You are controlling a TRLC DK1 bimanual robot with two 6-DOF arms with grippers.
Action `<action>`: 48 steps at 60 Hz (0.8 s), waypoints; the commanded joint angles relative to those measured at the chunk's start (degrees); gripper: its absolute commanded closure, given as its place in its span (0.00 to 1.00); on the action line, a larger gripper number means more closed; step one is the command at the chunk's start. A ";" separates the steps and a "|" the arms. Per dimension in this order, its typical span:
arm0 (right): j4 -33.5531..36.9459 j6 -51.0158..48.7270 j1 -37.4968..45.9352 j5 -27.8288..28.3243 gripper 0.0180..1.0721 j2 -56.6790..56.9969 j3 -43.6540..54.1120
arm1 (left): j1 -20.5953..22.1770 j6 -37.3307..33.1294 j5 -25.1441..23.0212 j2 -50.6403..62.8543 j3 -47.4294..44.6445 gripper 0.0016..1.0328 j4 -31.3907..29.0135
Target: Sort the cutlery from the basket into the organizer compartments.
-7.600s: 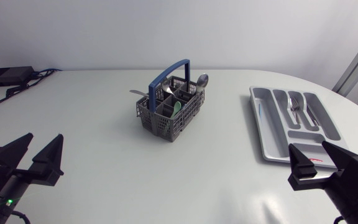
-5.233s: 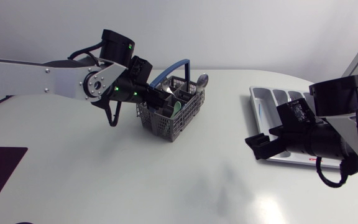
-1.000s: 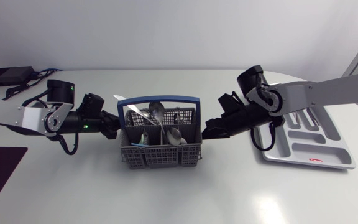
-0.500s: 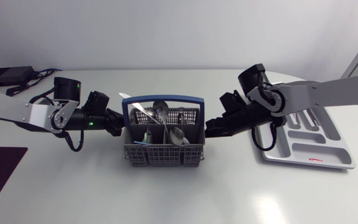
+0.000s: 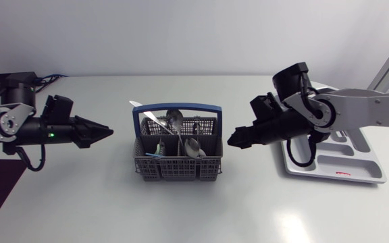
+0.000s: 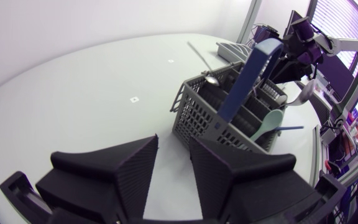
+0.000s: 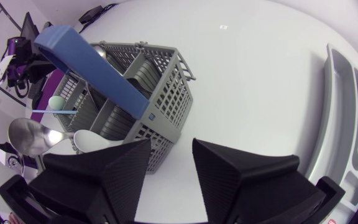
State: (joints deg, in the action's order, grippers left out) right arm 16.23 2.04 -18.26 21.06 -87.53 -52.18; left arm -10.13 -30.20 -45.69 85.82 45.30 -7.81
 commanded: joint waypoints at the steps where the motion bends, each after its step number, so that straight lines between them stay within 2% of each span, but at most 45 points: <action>1: 1.79 -1.78 -1.25 -1.72 0.32 3.15 1.82 | -0.42 -3.12 -1.42 -6.63 -1.44 0.56 -3.96; 10: 4.78 -3.01 -2.74 -4.10 0.28 7.55 2.17 | 1.78 -4.35 -1.42 -15.51 -1.35 0.52 -12.05; 18: 6.01 -3.89 -3.01 -4.80 0.28 11.94 3.49 | 7.41 -4.61 -1.07 -23.24 -2.06 0.51 -18.03; 34: 8.82 -7.58 -3.89 -5.33 0.28 18.18 5.25 | 16.72 -7.60 1.57 -27.99 -5.92 0.52 -18.03; 40: 8.82 -9.34 -5.29 -5.59 0.22 20.91 6.83 | 20.94 -9.88 5.70 -28.34 -6.89 0.52 -17.59; 44: 8.82 -9.60 -8.28 -9.55 0.22 22.22 7.45 | 23.84 -10.32 9.66 -28.34 -8.38 0.52 -14.25; 48: 8.64 -9.60 -10.04 -11.30 0.20 22.93 7.97 | 25.07 -10.59 11.06 -27.73 -9.18 0.52 -12.23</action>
State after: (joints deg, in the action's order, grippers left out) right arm 24.29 -6.48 -26.17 11.55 -65.67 -46.13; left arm 13.30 -38.92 -36.01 58.11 38.24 -21.78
